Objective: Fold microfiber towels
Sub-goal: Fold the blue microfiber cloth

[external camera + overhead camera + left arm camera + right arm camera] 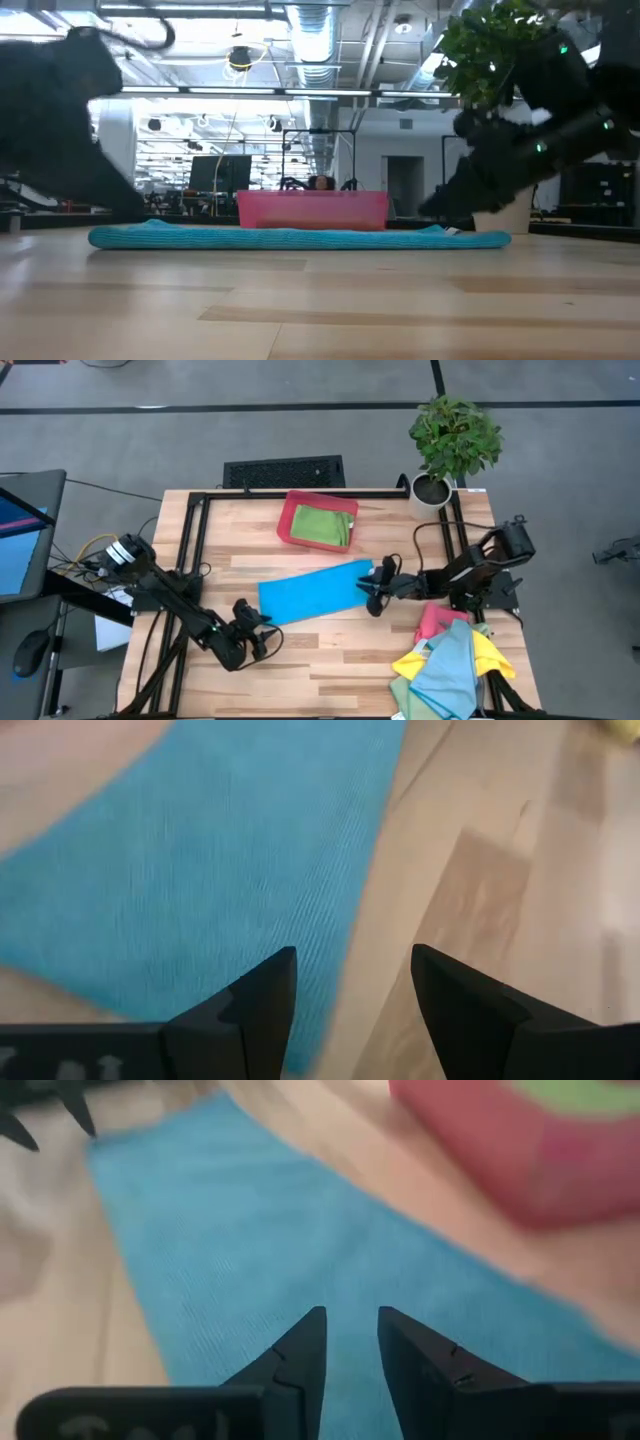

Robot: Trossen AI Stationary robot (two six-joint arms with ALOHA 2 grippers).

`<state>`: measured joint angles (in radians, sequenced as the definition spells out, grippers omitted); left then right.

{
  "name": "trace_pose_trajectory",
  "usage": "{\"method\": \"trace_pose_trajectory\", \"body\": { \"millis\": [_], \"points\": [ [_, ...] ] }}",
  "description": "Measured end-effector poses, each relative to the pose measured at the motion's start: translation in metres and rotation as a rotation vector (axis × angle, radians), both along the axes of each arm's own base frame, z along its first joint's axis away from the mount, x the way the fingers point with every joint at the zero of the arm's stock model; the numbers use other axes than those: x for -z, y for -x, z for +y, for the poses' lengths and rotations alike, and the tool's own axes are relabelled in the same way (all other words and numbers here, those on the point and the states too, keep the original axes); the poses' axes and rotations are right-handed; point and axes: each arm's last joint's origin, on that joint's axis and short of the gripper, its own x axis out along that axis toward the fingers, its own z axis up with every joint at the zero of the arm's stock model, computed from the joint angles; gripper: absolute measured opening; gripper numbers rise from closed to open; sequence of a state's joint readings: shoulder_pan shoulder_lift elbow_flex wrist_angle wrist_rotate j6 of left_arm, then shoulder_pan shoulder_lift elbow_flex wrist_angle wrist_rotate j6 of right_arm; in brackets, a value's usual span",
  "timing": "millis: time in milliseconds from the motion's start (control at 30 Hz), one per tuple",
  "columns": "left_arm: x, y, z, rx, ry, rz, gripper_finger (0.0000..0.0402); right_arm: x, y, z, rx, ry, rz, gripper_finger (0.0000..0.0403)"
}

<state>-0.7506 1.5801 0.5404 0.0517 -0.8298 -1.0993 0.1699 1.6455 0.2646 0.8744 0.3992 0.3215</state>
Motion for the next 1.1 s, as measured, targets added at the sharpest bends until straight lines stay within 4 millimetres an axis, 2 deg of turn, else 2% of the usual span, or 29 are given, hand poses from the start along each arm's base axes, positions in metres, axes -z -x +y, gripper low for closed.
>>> {"method": "trace_pose_trajectory", "body": {
  "millis": [167, 367, 567, 733, 933, 1100],
  "points": [
    [-0.018, 0.0, 0.002, -0.028, -0.061, -0.1, 0.0192, -0.024, -0.006, 0.001, -0.018, 0.016, -0.156, 0.012],
    [-0.004, -0.008, -0.004, -0.037, -0.107, -0.14, 0.0192, -0.029, -0.033, 0.017, -0.092, 0.069, -0.174, 0.012],
    [0.018, -0.023, -0.008, -0.021, -0.137, -0.164, 0.0192, -0.009, -0.068, 0.036, -0.161, 0.142, -0.112, 0.012],
    [0.028, -0.028, -0.005, -0.02, -0.138, -0.147, 0.0192, 0.017, -0.084, 0.042, -0.17, 0.148, -0.069, 0.012],
    [0.031, -0.029, -0.006, -0.004, -0.11, -0.131, 0.0192, 0.042, -0.082, 0.042, -0.149, 0.099, -0.046, 0.012],
    [0.032, -0.028, -0.005, -0.002, -0.11, -0.122, 0.0192, 0.051, -0.082, 0.041, -0.131, 0.085, -0.062, 0.0121]
  ]
}}
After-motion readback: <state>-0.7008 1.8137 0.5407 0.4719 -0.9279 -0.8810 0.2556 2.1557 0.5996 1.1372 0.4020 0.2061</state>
